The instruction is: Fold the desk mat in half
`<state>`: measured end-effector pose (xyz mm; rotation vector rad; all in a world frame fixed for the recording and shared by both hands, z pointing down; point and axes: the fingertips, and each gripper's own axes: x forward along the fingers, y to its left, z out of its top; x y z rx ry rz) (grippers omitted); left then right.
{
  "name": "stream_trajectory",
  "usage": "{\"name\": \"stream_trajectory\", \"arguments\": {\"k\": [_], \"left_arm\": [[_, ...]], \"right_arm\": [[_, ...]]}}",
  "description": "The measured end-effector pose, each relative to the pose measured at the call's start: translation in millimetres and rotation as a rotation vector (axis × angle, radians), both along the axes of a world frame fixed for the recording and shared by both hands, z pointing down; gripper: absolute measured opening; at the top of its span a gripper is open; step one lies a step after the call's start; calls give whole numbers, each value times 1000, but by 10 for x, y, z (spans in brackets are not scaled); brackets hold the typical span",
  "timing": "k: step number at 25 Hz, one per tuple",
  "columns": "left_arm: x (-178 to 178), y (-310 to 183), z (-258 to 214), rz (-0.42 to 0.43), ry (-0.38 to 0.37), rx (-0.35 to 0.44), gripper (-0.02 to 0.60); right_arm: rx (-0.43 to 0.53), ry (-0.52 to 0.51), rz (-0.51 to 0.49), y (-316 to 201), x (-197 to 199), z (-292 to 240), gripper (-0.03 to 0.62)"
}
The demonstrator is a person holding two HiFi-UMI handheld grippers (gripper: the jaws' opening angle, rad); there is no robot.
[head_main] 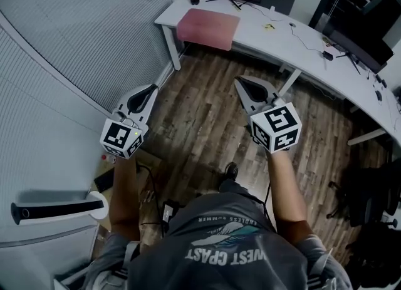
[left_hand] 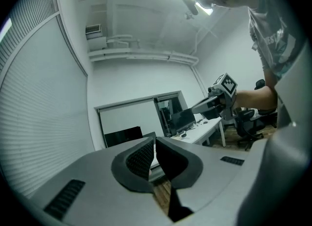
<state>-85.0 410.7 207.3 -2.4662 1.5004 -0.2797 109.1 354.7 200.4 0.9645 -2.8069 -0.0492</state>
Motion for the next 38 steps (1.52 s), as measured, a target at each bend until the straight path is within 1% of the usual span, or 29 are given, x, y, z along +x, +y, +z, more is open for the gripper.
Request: {"name": "stream_trajectory", "arguments": {"k": [11,16,22,31,38], "left_arm": [[115,-945,110,-74,-7,-32,28],[175,-1310,132,-117,-10,-42,29],[348,-1653,154,-136,-21,-46,28],[602,-2013,115,-112,-62,-57,29],[727,-2454,193,-47,-63,-79,29]], "right_arm": [[-32,-2,-78,-1108,40,168,26],[-37,-3,-122,-1530,79,189,26],[-37,-16,-152,-1928,192,212,26],[-46,-59,-139,-2243,437,230,26],[-65,-64,-72,-2514,662,331,26]]}}
